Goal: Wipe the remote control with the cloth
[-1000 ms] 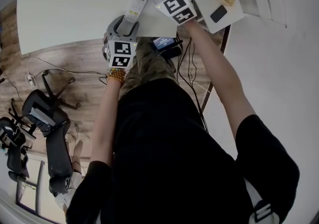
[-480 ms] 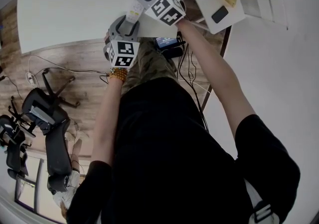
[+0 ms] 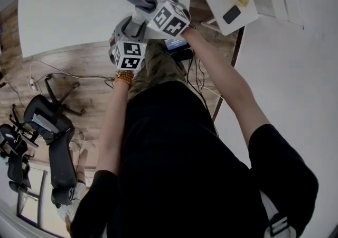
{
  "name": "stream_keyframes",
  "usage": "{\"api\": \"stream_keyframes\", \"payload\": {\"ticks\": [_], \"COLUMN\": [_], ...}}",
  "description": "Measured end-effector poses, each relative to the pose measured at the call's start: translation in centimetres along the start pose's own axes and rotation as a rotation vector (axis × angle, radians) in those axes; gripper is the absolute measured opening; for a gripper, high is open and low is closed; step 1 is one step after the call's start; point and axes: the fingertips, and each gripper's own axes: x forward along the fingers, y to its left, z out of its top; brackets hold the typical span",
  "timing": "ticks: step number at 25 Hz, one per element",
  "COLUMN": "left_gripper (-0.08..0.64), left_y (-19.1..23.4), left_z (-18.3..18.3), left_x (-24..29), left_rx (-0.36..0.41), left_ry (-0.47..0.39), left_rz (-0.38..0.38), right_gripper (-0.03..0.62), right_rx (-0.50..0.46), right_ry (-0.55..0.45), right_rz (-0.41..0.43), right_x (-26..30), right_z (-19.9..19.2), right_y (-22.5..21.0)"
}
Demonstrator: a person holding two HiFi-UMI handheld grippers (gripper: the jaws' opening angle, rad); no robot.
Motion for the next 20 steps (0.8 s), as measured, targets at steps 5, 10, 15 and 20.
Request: {"api": "stream_keyframes", "payload": {"ticks": [5, 10, 15, 20], "left_gripper": [0.215, 0.215, 0.215, 0.215], "left_y": [-0.1, -0.2, -0.2, -0.4], "left_z": [-0.2, -0.2, -0.2, -0.3], "left_x": [0.2, 0.2, 0.2, 0.3], "left_rx": [0.017, 0.018, 0.020, 0.026], "left_ry": [0.019, 0.019, 0.017, 0.014], "left_rz": [0.000, -0.003, -0.003, 0.003], "right_gripper": [0.061, 0.061, 0.061, 0.061], "right_rx": [0.027, 0.046, 0.036, 0.039], "right_ry": [0.014, 0.025, 0.047, 0.073], "right_rz": [0.100, 0.152, 0.227, 0.245], "right_x": [0.2, 0.3, 0.4, 0.5], "right_z": [0.0, 0.0, 0.1, 0.0], "right_y": [2.6, 4.1, 5.7, 6.7]}}
